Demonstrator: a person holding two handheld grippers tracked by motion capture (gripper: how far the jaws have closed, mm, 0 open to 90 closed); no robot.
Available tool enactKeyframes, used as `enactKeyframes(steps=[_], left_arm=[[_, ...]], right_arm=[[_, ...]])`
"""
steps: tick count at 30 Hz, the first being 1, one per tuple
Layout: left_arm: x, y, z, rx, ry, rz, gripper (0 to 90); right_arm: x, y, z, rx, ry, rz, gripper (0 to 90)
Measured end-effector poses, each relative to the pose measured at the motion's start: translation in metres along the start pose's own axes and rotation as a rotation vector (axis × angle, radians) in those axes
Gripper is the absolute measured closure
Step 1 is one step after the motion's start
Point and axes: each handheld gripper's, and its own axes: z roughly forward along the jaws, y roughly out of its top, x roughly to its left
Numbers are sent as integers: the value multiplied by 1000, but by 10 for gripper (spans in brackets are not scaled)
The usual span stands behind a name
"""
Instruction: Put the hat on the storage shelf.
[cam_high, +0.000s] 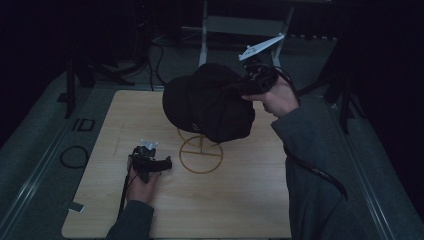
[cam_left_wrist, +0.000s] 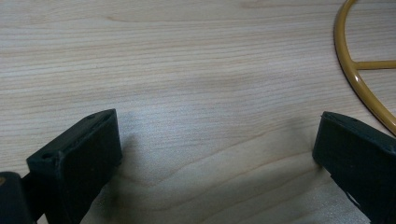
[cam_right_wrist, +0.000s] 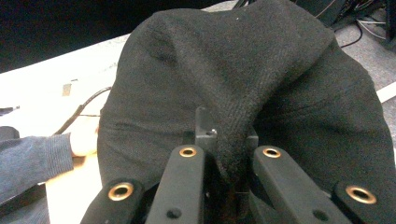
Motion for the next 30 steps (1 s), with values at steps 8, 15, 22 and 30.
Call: enactKeyframes(steps=[8, 15, 22, 30], left_arm=[[0, 0, 0, 2, -1, 0, 7], [0, 0, 0, 1, -1, 0, 7], [0, 0, 0, 5, -2, 4, 7], [0, 0, 0, 5, -2, 2, 7]], right_arm=[[4, 4, 16, 35, 8, 2, 853], [14, 9, 33, 78, 5, -34, 846], [15, 10, 51, 98, 8, -27, 823], [15, 6, 65, 115, 11, -15, 809]])
